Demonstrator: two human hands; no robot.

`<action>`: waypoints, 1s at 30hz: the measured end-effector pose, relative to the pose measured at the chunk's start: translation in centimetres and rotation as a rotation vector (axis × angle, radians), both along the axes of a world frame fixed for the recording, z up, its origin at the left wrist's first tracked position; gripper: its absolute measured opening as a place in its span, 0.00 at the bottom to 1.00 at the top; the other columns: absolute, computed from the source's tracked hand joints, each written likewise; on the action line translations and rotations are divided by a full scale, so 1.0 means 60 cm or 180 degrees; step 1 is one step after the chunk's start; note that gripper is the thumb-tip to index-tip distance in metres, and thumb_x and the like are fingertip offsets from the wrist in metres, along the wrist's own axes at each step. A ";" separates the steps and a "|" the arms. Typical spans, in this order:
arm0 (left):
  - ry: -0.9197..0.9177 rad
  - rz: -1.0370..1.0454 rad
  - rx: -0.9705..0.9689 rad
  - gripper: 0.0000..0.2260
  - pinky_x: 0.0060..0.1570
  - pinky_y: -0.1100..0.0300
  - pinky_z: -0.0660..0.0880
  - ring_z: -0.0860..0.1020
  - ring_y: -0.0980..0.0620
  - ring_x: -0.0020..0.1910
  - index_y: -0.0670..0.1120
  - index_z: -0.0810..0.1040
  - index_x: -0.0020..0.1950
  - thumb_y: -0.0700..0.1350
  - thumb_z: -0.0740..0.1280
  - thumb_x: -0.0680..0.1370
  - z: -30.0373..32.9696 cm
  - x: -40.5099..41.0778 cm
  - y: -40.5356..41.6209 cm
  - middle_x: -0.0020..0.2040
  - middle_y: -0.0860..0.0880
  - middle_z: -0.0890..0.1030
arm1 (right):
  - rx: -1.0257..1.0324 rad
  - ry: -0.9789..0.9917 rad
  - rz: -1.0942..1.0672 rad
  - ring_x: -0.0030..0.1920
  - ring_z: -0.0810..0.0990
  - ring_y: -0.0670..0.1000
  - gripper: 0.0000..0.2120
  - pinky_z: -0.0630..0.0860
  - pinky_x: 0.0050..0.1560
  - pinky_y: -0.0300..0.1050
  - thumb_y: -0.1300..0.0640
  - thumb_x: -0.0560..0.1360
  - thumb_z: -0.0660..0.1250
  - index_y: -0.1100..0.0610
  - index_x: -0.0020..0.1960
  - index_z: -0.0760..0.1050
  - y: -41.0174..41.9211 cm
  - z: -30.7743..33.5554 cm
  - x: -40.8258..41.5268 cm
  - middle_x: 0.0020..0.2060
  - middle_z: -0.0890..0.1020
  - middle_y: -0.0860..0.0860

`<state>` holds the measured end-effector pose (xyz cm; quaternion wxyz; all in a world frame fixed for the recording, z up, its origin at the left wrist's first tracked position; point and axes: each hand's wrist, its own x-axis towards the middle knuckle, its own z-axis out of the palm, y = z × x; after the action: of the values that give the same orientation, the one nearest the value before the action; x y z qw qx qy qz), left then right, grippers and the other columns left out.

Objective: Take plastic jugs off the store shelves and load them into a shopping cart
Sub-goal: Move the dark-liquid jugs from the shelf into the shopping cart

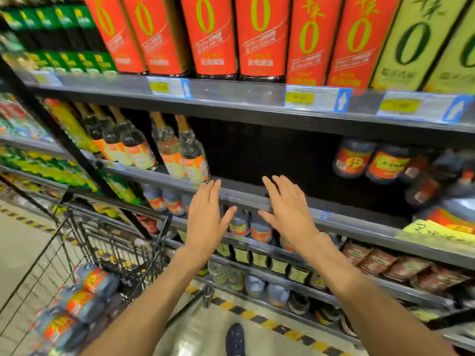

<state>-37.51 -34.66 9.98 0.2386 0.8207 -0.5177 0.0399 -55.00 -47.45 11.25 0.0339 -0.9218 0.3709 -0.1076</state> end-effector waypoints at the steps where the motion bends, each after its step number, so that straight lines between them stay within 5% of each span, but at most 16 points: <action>1: 0.0007 0.0156 0.0017 0.34 0.76 0.45 0.63 0.60 0.46 0.80 0.45 0.59 0.82 0.60 0.65 0.81 -0.003 0.021 0.035 0.80 0.47 0.64 | 0.0013 0.0038 0.0197 0.82 0.55 0.60 0.42 0.58 0.79 0.61 0.43 0.79 0.69 0.55 0.83 0.52 0.020 0.001 0.028 0.81 0.60 0.58; 6: 0.0083 0.0998 0.0090 0.36 0.79 0.46 0.60 0.58 0.45 0.81 0.46 0.58 0.82 0.62 0.64 0.81 -0.026 0.107 0.213 0.81 0.47 0.61 | -0.0162 0.0268 0.1056 0.77 0.66 0.63 0.43 0.68 0.72 0.64 0.42 0.74 0.75 0.57 0.80 0.62 0.119 -0.001 0.179 0.76 0.69 0.60; 12: 0.0383 0.1891 0.0023 0.35 0.76 0.47 0.63 0.63 0.43 0.78 0.45 0.61 0.81 0.61 0.66 0.80 -0.084 0.203 0.411 0.78 0.43 0.66 | -0.0172 0.0431 0.2060 0.82 0.54 0.57 0.42 0.55 0.80 0.59 0.40 0.79 0.68 0.53 0.84 0.51 0.265 -0.018 0.369 0.82 0.57 0.55; 20: 0.0816 0.2739 0.0138 0.35 0.71 0.43 0.68 0.69 0.39 0.73 0.42 0.66 0.79 0.63 0.60 0.79 -0.190 0.375 0.652 0.75 0.40 0.71 | -0.0143 0.0801 0.2914 0.66 0.79 0.61 0.46 0.78 0.62 0.61 0.40 0.61 0.83 0.58 0.73 0.74 0.484 -0.118 0.643 0.65 0.79 0.59; 24: 0.1209 0.3082 0.0204 0.30 0.62 0.44 0.76 0.76 0.39 0.66 0.43 0.70 0.75 0.54 0.69 0.76 -0.247 0.420 0.759 0.71 0.42 0.75 | 0.0040 0.1101 0.3151 0.65 0.79 0.61 0.46 0.77 0.64 0.60 0.38 0.61 0.79 0.57 0.73 0.71 0.591 -0.176 0.746 0.64 0.79 0.58; 30: 0.1958 0.3433 0.0554 0.30 0.63 0.48 0.74 0.75 0.43 0.66 0.47 0.68 0.74 0.59 0.69 0.76 -0.334 0.449 0.866 0.69 0.46 0.75 | 0.0073 0.1264 0.3405 0.66 0.78 0.59 0.51 0.79 0.60 0.58 0.38 0.63 0.79 0.54 0.79 0.62 0.694 -0.249 0.837 0.68 0.77 0.58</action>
<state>-10.56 17.32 -10.07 0.2552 0.9568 0.0603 -0.1257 -4.80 -5.83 -3.69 0.0233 -0.9834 -0.1470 0.1039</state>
